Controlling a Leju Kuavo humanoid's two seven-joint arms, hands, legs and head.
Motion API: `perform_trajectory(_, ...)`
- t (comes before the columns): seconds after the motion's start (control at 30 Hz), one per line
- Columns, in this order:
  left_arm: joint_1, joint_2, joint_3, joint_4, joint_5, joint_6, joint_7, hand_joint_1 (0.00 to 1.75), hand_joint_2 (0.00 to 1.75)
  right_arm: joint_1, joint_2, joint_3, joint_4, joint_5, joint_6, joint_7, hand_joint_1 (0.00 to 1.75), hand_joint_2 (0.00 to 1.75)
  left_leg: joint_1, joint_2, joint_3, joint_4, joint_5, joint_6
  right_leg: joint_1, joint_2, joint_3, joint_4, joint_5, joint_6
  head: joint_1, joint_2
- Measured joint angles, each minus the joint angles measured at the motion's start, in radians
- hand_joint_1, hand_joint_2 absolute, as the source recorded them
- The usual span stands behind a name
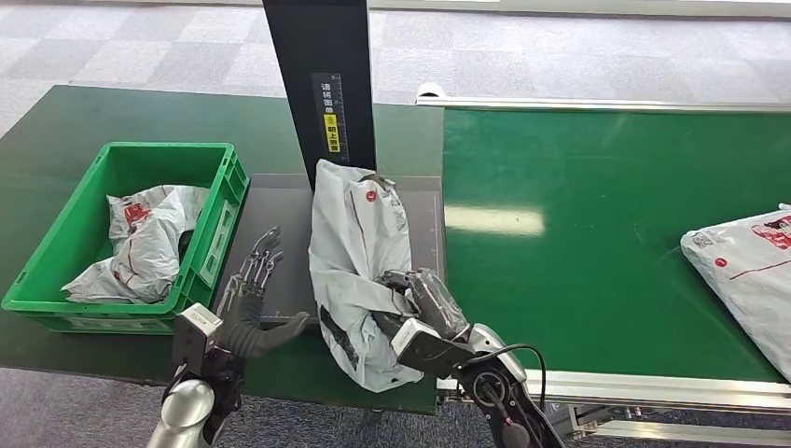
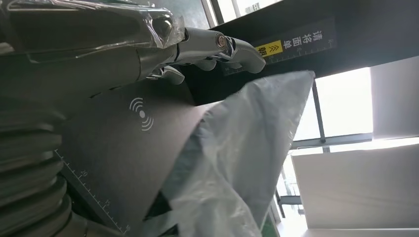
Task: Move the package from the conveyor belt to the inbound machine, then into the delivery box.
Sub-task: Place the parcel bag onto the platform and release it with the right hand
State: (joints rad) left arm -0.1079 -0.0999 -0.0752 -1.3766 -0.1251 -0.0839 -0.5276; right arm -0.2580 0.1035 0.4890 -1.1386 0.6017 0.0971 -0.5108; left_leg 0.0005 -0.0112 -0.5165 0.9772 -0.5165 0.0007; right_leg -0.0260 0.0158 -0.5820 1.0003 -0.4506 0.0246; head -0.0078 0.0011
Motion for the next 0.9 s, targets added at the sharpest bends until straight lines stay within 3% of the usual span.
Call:
perform_trajectory(0.2,-0.001,0.003,0.000,0.012,0.007,0.001,0.000,0.00,1.75,-0.014,0.001,0.091,0.025,-0.010,0.009,0.022,1.75,1.75,0.000,0.000,0.000,0.000,0.000,0.000,0.000,0.000,0.000,0.000,0.000,0.000,0.000,0.000)
perform_trajectory(0.47,0.001,0.007,0.000,0.015,0.011,0.007,0.000,0.00,1.75,-0.034,0.001,0.102,0.058,-0.011,-0.048,0.076,1.75,1.75,0.000,0.000,0.000,0.000,0.000,0.000,0.000,0.000,0.000,0.000,0.000,0.000,0.000,0.000)
perform_trajectory(0.67,0.016,0.008,0.001,0.007,0.014,0.016,0.002,0.00,1.75,-0.047,0.000,0.056,0.094,-0.020,-0.182,0.148,1.75,1.75,0.000,0.000,0.000,0.000,0.000,0.000,0.000,0.000,0.000,0.000,0.000,0.000,0.000,0.000)
perform_trajectory(0.9,0.021,0.008,0.002,0.004,0.017,0.016,0.004,0.00,1.75,-0.051,-0.004,-0.014,0.125,-0.024,-0.204,0.150,1.75,1.75,0.000,0.000,0.000,0.000,0.000,0.000,0.000,0.000,0.000,0.000,0.000,0.000,0.000,0.000)
